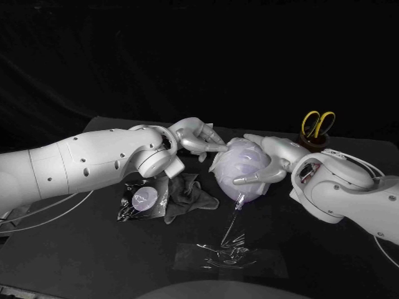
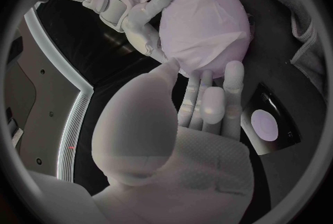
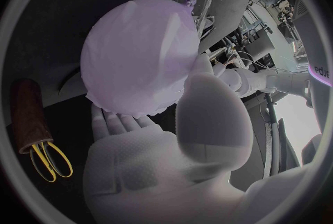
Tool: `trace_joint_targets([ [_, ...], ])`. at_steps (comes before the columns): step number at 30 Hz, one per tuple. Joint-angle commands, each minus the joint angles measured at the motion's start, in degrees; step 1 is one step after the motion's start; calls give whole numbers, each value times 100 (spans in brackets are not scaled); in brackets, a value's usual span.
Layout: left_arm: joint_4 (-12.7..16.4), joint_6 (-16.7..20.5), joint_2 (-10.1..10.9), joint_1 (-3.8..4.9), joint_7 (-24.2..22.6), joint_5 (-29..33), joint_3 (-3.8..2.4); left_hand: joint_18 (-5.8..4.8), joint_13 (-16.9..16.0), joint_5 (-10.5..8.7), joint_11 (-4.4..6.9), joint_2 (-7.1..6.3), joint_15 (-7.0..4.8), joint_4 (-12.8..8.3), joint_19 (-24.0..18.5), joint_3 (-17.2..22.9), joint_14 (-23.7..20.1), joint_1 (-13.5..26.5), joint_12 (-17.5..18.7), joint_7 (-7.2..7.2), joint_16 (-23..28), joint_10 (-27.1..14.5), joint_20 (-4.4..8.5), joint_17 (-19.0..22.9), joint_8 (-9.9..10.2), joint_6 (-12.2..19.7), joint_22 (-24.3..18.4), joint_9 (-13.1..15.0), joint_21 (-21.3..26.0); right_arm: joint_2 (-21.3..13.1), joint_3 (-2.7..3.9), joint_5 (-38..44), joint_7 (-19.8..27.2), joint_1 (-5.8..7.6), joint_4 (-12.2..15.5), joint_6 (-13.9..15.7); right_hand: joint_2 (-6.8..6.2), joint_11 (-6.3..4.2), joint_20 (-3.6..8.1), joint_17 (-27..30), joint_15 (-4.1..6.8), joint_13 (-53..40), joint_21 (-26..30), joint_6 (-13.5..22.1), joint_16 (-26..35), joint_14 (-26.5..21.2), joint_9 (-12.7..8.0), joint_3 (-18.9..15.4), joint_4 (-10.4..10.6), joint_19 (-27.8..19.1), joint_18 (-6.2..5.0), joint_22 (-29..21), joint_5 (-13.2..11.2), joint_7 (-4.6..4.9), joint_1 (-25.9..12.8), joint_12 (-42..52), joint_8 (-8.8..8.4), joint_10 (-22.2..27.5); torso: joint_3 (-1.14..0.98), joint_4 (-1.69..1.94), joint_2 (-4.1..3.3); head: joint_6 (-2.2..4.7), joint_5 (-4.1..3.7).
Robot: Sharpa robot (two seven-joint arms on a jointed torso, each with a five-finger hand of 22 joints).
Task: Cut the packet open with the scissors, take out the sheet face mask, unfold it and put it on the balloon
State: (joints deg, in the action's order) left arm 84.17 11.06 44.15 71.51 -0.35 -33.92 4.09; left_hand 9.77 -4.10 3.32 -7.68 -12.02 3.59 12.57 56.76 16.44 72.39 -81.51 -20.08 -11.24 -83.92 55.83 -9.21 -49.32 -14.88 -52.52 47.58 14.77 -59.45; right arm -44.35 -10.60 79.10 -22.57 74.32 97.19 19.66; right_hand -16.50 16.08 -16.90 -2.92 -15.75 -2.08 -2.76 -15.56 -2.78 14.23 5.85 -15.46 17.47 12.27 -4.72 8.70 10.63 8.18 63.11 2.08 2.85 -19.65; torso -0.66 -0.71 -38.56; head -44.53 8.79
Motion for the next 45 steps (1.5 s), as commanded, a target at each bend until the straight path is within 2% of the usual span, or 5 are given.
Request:
trace_joint_targets([
  [1,22,-124,-24,-2,60,-77,5,-11,-6,-36,7,14,8,-10,69,-46,73,-70,14,1,-42,66,8,-58,8,-24,55,-22,-58,0,-12,52,20,-17,12,-79,-9,-1,10,-7,-7,-9,-35,-54,-18,43,5,-22,-1,41,19,5,-21,921,64,11,27,-38,-2,-1,-1,-4,-6],
  [10,44,-97,-29,-2,109,-87,6,-29,-10,-36,30,26,-14,-6,173,-108,187,-130,41,13,-66,223,28,-180,17,-91,154,-56,-154,3,-12,51,19,-17,7,-84,-9,-1,10,-7,-7,-9,-35,-54,-18,43,5,-22,-1,41,19,5,-21,921,64,11,27,-38,-1,0,-1,-15,-13],
  [21,49,131,-43,-2,91,-18,6,-131,-78,-32,348,149,-303,-45,636,160,617,-603,112,315,-126,1160,265,-735,-288,-706,644,57,-568,5,-12,50,17,-19,5,-86,0,-1,10,-8,-6,-9,-36,-57,-18,45,7,-15,-1,44,19,4,-29,921,76,10,28,-40,0,0,1,-39,-20],
  [34,44,431,-45,-2,-1,30,5,-203,-163,-31,530,147,-466,-178,915,465,809,-831,179,472,-139,1603,413,-1003,-477,-1012,970,202,-831,6,-12,50,15,-22,3,-96,5,-1,10,-9,-6,-9,-35,-58,-18,48,8,-10,-1,43,19,3,-33,921,83,9,28,-41,-1,-1,-1,-57,-22],
  [45,21,647,-42,-1,-196,209,4,-243,-344,-27,614,30,-563,-392,1044,1261,927,-748,234,535,-105,1917,538,-1165,-595,-1234,1182,411,-1020,3,-12,50,18,-24,15,-98,16,-1,10,-8,-6,-9,-35,-62,-17,47,9,0,-1,45,19,2,-40,921,95,9,29,-46,-2,1,-2,-72,-23],
])
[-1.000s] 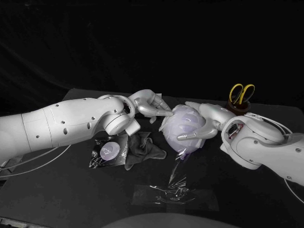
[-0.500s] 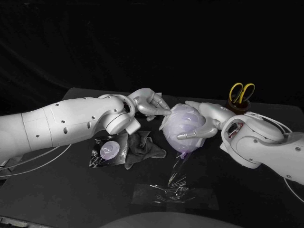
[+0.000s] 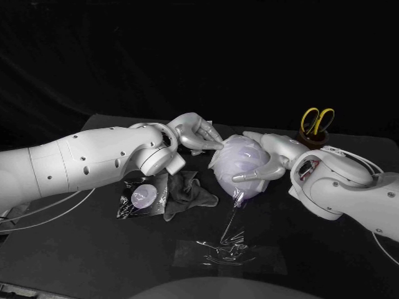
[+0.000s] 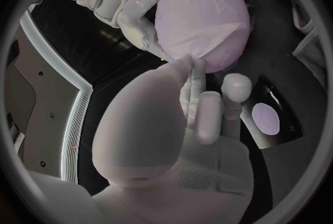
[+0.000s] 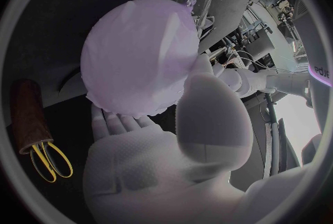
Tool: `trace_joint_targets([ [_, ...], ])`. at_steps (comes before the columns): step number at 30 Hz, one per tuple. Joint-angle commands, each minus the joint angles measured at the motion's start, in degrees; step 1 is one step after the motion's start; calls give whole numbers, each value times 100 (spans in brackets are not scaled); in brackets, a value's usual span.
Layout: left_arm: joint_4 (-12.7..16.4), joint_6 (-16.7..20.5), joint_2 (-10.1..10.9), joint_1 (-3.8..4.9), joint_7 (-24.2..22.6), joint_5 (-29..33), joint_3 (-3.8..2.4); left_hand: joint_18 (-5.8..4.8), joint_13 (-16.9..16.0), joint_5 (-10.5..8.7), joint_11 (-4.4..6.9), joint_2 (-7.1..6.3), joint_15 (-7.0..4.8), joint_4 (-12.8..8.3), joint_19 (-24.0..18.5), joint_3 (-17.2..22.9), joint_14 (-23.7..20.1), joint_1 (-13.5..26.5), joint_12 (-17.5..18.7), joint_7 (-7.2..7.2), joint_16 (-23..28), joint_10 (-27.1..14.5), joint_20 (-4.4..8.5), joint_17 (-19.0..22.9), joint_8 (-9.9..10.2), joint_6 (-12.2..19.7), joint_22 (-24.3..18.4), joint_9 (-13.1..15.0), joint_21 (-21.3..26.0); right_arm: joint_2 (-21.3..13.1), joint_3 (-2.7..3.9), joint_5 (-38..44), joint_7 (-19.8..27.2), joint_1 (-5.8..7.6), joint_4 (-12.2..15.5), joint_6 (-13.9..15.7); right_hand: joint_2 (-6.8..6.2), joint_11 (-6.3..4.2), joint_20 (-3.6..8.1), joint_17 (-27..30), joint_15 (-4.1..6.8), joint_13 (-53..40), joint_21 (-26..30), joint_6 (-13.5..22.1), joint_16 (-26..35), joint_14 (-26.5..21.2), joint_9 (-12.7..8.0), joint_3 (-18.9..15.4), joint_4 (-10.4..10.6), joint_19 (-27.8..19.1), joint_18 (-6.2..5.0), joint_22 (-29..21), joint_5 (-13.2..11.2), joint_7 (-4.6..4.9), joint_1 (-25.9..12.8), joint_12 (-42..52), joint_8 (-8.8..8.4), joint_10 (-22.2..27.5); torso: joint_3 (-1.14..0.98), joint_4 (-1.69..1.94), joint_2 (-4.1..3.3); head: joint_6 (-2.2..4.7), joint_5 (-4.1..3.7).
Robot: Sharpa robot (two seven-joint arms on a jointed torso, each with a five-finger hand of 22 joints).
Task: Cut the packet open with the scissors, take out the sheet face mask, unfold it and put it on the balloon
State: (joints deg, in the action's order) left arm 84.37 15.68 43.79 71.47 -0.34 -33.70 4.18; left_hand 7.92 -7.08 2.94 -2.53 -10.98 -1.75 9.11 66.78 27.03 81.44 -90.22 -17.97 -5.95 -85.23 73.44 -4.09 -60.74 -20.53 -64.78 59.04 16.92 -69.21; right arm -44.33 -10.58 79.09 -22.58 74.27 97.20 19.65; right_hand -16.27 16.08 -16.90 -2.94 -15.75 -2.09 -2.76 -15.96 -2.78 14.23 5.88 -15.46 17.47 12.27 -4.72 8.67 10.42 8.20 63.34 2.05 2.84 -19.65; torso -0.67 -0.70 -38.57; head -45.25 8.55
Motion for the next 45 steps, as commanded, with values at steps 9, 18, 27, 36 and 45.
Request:
trace_joint_targets([
  [9,-42,234,36,3,-215,385,-6,-58,-293,40,113,-284,-39,-328,33,920,46,566,8,7,59,189,37,-61,-155,63,87,540,-98,-5,-13,50,16,-20,19,-102,-3,-1,10,-5,-6,-7,-34,-21,-16,45,5,4,-1,44,20,2,-23,919,81,11,29,-40,1,-1,-2,-11,-11],
  [18,-71,103,50,3,-96,424,-6,-55,-481,23,179,-354,-84,-397,7,1079,57,905,-114,98,62,258,44,-110,-258,78,81,765,-87,-6,-14,50,12,-20,16,-102,-1,-1,10,-5,-6,-7,-35,-20,-15,42,5,6,-1,45,20,2,-25,919,85,11,28,-40,2,2,0,-15,-14],
  [27,-92,85,46,4,94,353,-6,-58,-648,2,229,-392,-130,-347,8,1021,73,1163,-241,189,55,265,63,-168,-331,109,77,933,-65,-2,-14,50,11,-20,16,-102,4,-1,10,-4,-6,-6,-35,-18,-13,36,4,10,-2,48,20,3,-30,919,92,10,28,-39,-3,1,-1,-26,-8],
  [36,-123,247,36,4,158,275,-6,-69,-770,-9,261,-403,-154,-324,49,925,88,1206,-345,233,48,265,76,-217,-373,106,112,1019,-79,6,-14,50,13,-22,12,-100,4,-1,10,-4,-6,-6,-35,-18,-13,36,4,10,-2,48,20,3,-30,919,92,10,28,-39,-4,-1,1,-31,-13],
  [45,-195,352,27,5,192,125,-6,-76,-919,-10,289,-428,-180,-301,87,841,107,1209,-492,258,44,273,94,-257,-457,98,136,1130,-90,6,-15,50,13,-25,14,-101,12,-1,10,-1,-7,-5,-35,-14,-9,25,4,18,-2,50,20,3,-39,919,109,7,26,-30,-1,2,0,-42,-19],
])
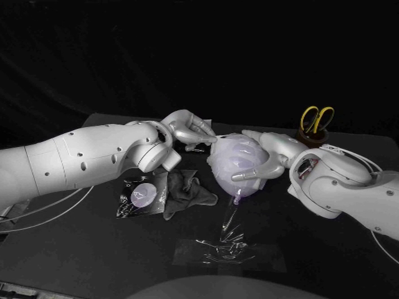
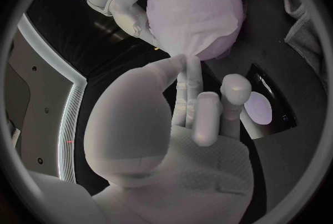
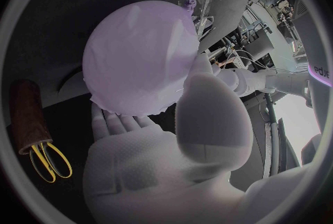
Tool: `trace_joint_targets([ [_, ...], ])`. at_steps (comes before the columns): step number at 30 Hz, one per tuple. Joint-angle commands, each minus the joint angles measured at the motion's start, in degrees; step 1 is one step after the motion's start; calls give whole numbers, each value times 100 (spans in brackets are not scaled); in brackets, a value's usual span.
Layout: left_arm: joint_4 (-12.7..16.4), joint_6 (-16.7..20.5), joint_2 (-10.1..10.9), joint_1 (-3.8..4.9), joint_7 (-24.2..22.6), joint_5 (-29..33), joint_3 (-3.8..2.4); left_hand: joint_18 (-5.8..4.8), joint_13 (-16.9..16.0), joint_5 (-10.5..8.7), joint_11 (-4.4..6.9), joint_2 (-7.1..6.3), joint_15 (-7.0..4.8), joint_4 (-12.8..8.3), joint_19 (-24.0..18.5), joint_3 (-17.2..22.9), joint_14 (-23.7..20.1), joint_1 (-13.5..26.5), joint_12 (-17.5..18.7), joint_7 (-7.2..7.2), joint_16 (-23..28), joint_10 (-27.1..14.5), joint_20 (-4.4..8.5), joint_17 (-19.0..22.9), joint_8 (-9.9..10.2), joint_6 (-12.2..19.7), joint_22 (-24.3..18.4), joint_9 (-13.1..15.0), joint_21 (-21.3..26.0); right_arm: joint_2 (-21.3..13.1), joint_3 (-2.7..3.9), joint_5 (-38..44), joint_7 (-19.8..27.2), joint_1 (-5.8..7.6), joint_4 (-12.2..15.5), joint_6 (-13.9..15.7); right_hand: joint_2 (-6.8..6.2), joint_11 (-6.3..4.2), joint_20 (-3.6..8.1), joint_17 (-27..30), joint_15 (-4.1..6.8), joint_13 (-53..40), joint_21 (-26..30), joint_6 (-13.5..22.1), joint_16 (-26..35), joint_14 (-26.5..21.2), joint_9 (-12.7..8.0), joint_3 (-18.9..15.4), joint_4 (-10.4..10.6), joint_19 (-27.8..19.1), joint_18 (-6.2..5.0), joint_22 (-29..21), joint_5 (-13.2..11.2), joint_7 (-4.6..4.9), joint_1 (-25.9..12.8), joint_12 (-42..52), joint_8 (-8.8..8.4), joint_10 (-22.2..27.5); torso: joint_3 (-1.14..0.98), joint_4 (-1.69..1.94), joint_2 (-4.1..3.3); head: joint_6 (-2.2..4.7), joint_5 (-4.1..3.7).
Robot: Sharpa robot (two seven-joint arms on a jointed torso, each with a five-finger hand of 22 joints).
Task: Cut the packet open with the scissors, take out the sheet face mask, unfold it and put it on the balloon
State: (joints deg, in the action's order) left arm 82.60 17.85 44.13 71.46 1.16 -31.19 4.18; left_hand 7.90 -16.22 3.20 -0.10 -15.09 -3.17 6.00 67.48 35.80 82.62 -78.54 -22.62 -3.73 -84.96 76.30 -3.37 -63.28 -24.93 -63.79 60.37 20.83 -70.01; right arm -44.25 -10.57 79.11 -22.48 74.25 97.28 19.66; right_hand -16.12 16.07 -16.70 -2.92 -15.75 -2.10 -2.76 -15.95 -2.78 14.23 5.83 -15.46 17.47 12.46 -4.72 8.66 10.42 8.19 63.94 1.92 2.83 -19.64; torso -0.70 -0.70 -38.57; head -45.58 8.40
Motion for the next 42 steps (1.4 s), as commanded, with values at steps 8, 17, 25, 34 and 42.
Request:
trace_joint_targets([
  [8,-83,219,-34,6,0,-364,-6,-77,-62,-38,49,-27,-43,27,27,-81,1,39,-70,40,11,-50,29,-42,-51,21,8,790,-11,0,-16,48,1,-28,8,-100,15,0,-10,-3,-8,-3,-34,-15,-6,21,9,34,-2,31,21,1,-52,919,75,18,26,-26,4,1,0,-17,-3],
  [17,-144,223,-92,7,14,-567,-4,-62,-183,-36,-11,52,3,-36,-37,-3,-16,-189,-97,-56,18,-329,29,-40,-45,179,-71,873,56,8,-17,49,0,-33,9,-97,15,0,-10,-3,-8,-3,-34,-15,-6,21,9,34,-2,31,21,1,-52,919,75,18,26,-26,3,-3,-1,-21,-7],
  [25,-193,248,-132,5,47,-628,12,-38,-232,-38,-119,37,91,-159,-147,64,-75,-333,-57,-192,45,-620,-8,60,6,362,-187,915,143,8,-17,49,-3,-34,9,-92,23,0,-10,-2,-8,-2,-33,-8,-3,15,7,42,-2,30,22,-1,-64,919,94,16,24,-19,3,-1,-5,-25,-13],
  [34,-233,245,-154,5,99,-701,27,-31,-334,-36,-284,53,234,-239,-210,-79,-117,-325,-191,-414,40,-758,-117,76,349,1090,-223,816,178,11,-17,51,-4,-35,11,-88,23,0,-10,-2,-8,-2,-33,-8,-3,15,7,42,-2,30,22,-1,-64,919,94,16,24,-19,3,1,3,-37,-14],
  [42,-293,225,-198,2,139,-736,67,-28,-394,-36,-311,71,263,-257,-211,-115,-116,-312,-289,-445,28,-787,-153,49,398,1150,-214,771,172,14,-17,52,-4,-36,11,-86,23,0,-10,-2,-8,-2,-33,-8,-3,15,7,42,-2,30,22,-1,-64,919,94,16,24,-19,3,0,0,-37,-12],
])
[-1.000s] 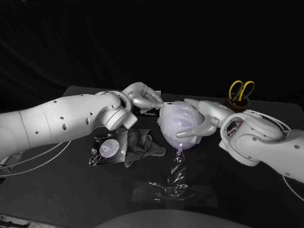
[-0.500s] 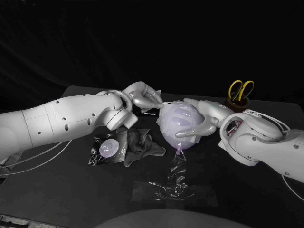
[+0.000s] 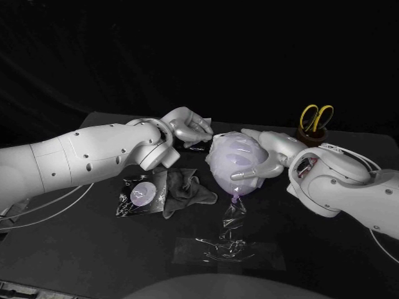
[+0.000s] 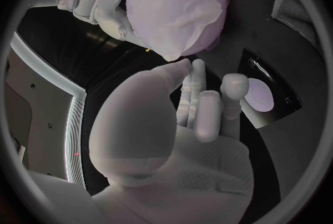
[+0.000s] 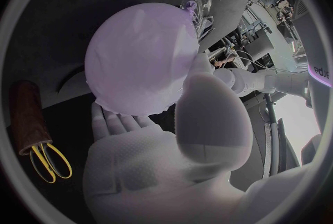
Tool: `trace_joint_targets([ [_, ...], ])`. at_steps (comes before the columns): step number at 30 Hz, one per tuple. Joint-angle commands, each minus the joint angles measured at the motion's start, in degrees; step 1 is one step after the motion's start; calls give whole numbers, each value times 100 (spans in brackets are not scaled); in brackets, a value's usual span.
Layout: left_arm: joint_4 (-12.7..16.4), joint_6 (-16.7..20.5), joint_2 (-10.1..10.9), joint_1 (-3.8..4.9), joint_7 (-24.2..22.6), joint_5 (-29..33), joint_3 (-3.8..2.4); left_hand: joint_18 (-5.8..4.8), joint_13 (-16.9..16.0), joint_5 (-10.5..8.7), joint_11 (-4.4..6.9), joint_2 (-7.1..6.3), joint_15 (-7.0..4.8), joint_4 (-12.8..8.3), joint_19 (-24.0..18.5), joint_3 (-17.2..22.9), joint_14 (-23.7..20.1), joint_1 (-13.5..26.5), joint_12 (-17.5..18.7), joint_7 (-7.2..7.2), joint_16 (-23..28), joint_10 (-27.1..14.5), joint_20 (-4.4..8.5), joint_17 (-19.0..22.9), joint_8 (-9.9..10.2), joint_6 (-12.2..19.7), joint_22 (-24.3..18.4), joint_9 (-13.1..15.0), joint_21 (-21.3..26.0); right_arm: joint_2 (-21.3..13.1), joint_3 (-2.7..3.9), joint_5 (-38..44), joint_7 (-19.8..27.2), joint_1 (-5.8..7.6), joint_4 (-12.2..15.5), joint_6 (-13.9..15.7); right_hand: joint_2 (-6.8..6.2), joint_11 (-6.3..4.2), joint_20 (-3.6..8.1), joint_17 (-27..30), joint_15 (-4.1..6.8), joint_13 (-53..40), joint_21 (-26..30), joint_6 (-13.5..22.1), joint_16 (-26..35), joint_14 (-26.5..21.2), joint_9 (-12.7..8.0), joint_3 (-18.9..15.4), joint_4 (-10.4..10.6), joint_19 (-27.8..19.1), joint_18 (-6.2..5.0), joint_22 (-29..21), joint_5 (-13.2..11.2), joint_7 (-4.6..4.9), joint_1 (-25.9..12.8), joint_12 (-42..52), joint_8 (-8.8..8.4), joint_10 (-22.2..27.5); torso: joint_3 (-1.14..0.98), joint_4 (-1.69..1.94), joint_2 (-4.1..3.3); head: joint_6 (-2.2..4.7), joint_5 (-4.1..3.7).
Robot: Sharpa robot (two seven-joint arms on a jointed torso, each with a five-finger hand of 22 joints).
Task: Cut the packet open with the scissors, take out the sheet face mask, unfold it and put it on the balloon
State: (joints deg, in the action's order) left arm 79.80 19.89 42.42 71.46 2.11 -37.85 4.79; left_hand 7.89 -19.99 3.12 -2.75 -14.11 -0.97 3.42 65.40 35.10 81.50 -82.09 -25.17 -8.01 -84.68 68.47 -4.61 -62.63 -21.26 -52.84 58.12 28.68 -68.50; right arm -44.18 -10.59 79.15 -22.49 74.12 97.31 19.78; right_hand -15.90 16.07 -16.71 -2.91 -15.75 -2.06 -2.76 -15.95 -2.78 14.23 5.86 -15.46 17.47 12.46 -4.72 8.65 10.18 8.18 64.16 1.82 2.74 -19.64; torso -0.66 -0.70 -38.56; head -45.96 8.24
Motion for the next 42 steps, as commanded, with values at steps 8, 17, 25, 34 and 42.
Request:
trace_joint_targets([
  [8,-59,-134,-21,-12,-16,-7,31,96,-86,-28,-56,63,69,115,-456,-116,-299,225,-101,21,172,-291,-78,645,99,-8,-500,-137,414,5,-16,47,-1,-23,11,-95,0,0,-10,-3,-8,-6,-33,-9,-3,16,5,42,-2,31,22,0,-39,920,72,26,34,-20,-1,-2,-1,-1,-5],
  [17,-77,-673,119,-40,-321,570,35,224,532,-30,-415,112,402,158,-1668,-123,-2330,314,755,-210,1539,-1161,-368,3503,434,124,-1501,-485,1593,10,-16,48,6,-23,2,-84,0,0,-10,-3,-9,-6,-33,-9,-1,13,5,43,-2,34,22,0,-50,920,88,26,33,-20,4,2,2,-2,-10],
  [25,-76,-1112,172,-93,-376,751,36,235,725,-31,-468,59,461,177,-1742,-224,-2470,376,946,-255,1601,-1186,-444,3567,545,187,-1585,-592,1744,16,-16,48,12,-23,-4,-78,0,0,-10,-3,-9,-6,-33,-9,-1,13,5,43,-2,34,22,0,-50,920,88,26,33,-20,3,6,0,5,-8],
  [34,-110,-1255,89,-179,-447,780,37,246,826,-32,-470,-58,478,194,-1746,-440,-2522,458,1018,-247,1570,-1158,-485,3585,603,199,-1643,-661,1837,20,-16,48,14,-24,-2,-76,0,0,-10,-3,-9,-6,-33,-9,-1,13,5,43,-2,34,22,0,-50,920,88,26,33,-20,-2,-2,0,-4,2],
  [42,-122,-1221,43,-195,-484,777,36,253,870,-32,-465,-49,475,215,-1726,-538,-2521,474,1039,-244,1527,-1133,-495,3586,631,200,-1669,-701,1873,16,-16,48,13,-24,2,-77,0,0,-10,-3,-9,-6,-33,-9,-1,13,5,43,-2,34,22,0,-50,920,88,26,33,-20,-5,-3,-1,-13,5],
])
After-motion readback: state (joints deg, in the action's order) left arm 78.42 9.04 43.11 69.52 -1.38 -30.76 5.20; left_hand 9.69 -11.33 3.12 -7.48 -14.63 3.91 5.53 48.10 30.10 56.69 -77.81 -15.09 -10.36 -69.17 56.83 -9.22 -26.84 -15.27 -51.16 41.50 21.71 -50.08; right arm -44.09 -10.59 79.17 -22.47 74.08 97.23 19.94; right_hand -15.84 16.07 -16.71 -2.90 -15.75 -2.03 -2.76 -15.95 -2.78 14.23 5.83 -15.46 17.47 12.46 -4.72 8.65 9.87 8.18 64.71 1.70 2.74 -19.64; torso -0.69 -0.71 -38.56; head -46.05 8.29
